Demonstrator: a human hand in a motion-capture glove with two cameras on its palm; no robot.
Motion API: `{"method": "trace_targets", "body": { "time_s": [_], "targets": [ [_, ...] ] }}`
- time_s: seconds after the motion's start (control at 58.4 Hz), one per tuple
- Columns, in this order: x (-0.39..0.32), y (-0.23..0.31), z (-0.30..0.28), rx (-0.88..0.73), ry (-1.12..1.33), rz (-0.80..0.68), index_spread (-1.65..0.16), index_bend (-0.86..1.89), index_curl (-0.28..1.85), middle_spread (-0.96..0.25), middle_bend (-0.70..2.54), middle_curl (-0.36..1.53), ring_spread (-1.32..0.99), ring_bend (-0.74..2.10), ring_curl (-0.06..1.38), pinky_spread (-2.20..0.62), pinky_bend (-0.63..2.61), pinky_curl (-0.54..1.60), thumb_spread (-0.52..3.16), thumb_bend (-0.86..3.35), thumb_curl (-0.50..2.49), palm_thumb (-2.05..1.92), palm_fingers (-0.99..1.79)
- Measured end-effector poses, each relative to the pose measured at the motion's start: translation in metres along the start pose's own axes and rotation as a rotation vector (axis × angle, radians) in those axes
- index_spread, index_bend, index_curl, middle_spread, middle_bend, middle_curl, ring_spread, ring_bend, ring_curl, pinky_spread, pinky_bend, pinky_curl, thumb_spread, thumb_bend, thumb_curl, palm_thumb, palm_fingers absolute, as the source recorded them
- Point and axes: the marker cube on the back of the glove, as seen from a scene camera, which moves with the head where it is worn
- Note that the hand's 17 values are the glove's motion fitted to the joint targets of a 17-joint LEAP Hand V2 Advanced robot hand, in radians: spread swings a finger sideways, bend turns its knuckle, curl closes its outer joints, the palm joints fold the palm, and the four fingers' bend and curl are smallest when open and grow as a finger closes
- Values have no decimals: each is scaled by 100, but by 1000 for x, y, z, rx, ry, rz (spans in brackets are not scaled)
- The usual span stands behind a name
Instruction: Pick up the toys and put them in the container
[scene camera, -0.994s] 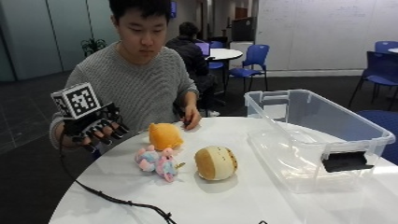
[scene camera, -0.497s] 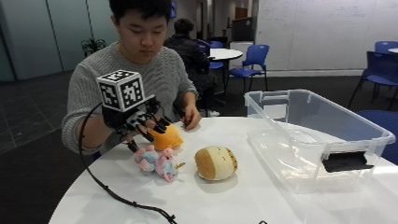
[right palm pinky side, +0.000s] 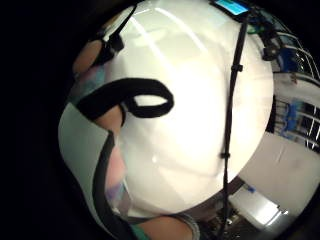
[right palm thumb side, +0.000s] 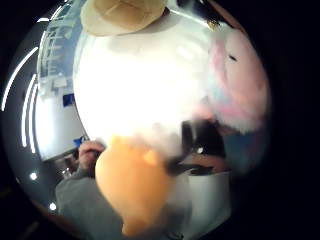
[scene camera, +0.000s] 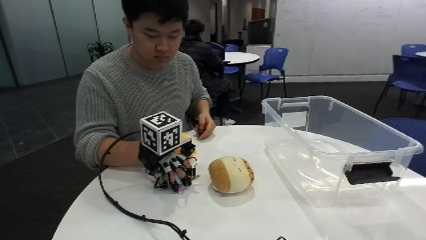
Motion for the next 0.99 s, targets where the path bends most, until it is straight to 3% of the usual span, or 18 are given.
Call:
{"method": "trace_targets", "body": {
  "time_s": [0.086, 0.257, 0.428, 0.771, 0.994],
  "targets": [
    [-5, -3, 1, 75, 36, 4, -36, 17, 25, -19, 31, 28, -26, 90, 33, -28, 129, 36, 144, 17, 38, 41, 64],
    [-4, -6, 0, 89, 17, -39, -36, 24, 33, -22, 38, 35, -36, 90, 38, -40, 116, 35, 125, 20, 50, 59, 80],
    [-12, -7, -40, 106, -82, -100, -36, 32, 42, -25, 39, 39, -42, 84, 38, -43, 107, 35, 107, 18, 60, 66, 88],
    [-76, -52, -243, 336, -119, -306, -36, 28, 56, -27, 36, 46, -45, 80, 42, -45, 103, 37, 89, 13, 76, 69, 89],
    [-169, -117, -275, 248, -219, -460, -37, 21, 64, -27, 32, 50, -46, 78, 45, -45, 103, 38, 85, 10, 83, 70, 88]
  ]
}}
